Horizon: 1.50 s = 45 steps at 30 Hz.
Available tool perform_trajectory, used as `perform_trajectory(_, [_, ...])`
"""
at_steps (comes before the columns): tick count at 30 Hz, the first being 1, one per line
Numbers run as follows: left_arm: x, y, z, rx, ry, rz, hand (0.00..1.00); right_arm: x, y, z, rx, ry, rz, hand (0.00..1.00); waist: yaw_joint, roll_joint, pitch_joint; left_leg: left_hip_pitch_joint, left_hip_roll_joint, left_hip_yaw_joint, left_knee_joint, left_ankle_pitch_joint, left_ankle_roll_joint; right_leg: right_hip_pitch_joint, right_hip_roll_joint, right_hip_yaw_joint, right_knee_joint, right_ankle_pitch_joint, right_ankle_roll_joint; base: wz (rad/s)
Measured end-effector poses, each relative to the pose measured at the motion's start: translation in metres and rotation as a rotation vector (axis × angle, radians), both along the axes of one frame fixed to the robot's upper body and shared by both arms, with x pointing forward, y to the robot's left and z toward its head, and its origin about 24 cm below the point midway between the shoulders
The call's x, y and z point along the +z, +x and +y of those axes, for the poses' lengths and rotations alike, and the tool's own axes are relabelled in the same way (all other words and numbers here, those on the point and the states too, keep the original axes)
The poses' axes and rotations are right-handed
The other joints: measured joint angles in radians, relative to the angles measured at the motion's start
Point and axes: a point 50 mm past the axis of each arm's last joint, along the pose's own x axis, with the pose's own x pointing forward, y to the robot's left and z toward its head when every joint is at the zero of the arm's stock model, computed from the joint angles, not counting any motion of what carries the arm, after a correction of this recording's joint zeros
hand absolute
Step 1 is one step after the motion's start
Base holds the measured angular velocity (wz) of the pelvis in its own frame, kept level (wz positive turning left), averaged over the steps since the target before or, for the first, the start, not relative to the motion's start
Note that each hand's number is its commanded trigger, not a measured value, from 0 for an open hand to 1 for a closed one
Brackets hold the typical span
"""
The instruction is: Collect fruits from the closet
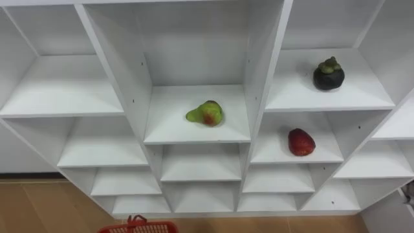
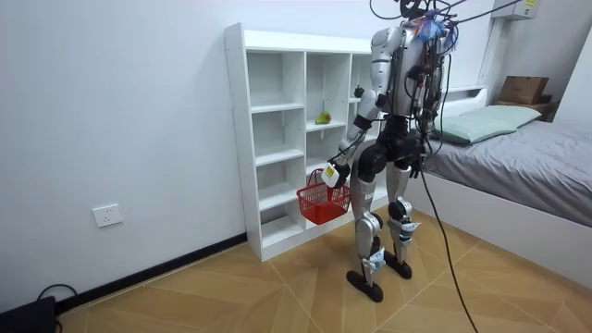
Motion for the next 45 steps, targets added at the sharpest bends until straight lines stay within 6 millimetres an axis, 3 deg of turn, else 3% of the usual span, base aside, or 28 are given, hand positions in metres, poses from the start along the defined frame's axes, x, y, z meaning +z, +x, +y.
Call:
perform_trajectory(23, [-0.001, -0.002, 0.0, 0.016, 0.026, 0.005, 1.0, -0.003, -0.019, 0.003, -0.063, -0.018, 0.095, 0.0, 0.001, -0.016, -0.0002, 0.004, 0.001, 0.01, -0.003, 0.0, 0.0, -0.001, 0.001, 0.007, -0.001, 0.0, 0.0, 0.0])
perform_trajectory(45, [-0.001, -0.001, -0.001, 0.018, 0.029, 0.004, 1.0, -0.003, -0.006, 0.005, -0.026, -0.005, 0.063, 0.0, 0.005, -0.011, -0.0014, 0.002, 0.001, 0.017, -0.004, 0.0, 0.0, -0.004, 0.002, 0.012, -0.002, 0.001, 0.001, 0.0])
